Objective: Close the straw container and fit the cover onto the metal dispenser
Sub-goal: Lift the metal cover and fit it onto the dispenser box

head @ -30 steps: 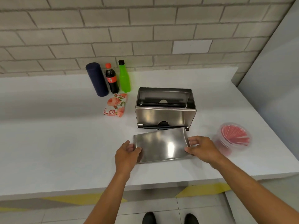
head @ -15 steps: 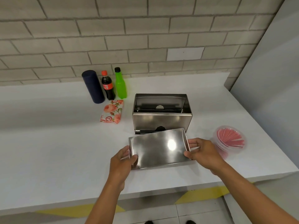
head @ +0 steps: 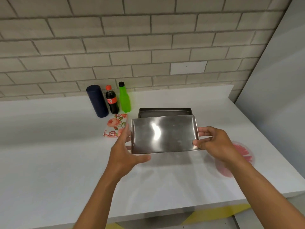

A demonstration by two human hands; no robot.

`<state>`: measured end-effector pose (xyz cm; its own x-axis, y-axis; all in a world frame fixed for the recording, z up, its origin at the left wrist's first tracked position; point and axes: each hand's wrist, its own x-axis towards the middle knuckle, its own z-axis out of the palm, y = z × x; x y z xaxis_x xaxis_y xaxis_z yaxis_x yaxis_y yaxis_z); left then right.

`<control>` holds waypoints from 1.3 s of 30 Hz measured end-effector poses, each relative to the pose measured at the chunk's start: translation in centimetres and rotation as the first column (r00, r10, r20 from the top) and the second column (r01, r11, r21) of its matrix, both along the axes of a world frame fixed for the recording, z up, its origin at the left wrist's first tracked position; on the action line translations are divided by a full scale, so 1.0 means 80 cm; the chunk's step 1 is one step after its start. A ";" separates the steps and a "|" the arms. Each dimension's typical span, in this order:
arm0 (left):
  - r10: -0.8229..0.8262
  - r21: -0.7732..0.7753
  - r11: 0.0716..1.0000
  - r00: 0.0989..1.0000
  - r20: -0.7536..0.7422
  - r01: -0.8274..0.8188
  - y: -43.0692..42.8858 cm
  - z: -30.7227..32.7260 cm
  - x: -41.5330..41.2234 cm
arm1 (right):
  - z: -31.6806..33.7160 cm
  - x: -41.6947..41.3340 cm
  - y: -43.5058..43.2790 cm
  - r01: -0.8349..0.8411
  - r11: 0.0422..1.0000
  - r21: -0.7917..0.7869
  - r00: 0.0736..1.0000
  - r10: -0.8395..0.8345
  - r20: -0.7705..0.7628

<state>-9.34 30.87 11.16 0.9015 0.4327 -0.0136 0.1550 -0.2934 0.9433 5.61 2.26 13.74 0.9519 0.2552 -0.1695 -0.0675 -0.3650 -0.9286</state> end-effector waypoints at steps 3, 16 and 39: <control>-0.008 0.111 0.994 1.000 -0.007 0.009 0.005 0.002 0.030 | 0.006 0.024 0.007 0.011 1.000 -0.008 1.000 -0.010 0.026; -0.015 0.181 0.983 1.000 0.007 0.013 0.031 -0.012 0.094 | -0.005 0.069 0.021 0.068 0.997 -0.048 0.998 -0.068 0.000; -0.073 0.246 0.964 0.989 -0.130 0.104 0.062 -0.007 0.147 | 0.009 0.104 0.035 -0.049 0.990 -0.130 0.995 0.036 -0.098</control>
<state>2.41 35.80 10.62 0.9348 0.3544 -0.0240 0.2241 -0.5362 0.8138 13.91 5.04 14.46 0.9186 0.2643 -0.2936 -0.1349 -0.4887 -0.8620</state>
